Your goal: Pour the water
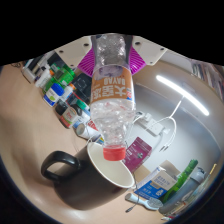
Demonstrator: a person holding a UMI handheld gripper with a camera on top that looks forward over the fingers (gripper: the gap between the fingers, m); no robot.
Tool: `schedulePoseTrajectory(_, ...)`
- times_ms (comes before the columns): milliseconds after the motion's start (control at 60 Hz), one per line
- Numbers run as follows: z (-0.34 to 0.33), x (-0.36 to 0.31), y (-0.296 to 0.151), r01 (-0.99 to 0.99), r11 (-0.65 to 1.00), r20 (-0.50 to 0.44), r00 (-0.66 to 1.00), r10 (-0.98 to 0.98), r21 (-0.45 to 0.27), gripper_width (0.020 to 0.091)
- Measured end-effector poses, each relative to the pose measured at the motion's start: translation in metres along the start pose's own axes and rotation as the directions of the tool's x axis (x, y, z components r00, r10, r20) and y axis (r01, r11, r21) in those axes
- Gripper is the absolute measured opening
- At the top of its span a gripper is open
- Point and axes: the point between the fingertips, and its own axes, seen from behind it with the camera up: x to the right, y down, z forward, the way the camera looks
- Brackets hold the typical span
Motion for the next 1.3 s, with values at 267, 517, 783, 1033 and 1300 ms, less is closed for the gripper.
schedulePoseTrajectory(267,-0.001,-0.002,0.007,0.17,0.984,-0.02,0.985,-0.172,-0.052,0.0404)
schedulePoseTrajectory(517,-0.041,-0.101,-0.003,0.961,0.271,-0.087,0.266,-0.96,-0.053,0.0404)
schedulePoseTrajectory(783,-0.145,-0.274,-0.121,0.811,-0.583,-0.502,-0.483,-0.717,0.052,0.0404)
schedulePoseTrajectory(1033,-0.186,-0.215,-0.295,0.735,-0.635,-0.622,-0.618,-0.481,-0.238,0.0404)
schedulePoseTrajectory(1300,-0.186,-0.176,-0.345,0.759,-0.618,-0.629,-0.586,-0.511,-0.205,0.0421)
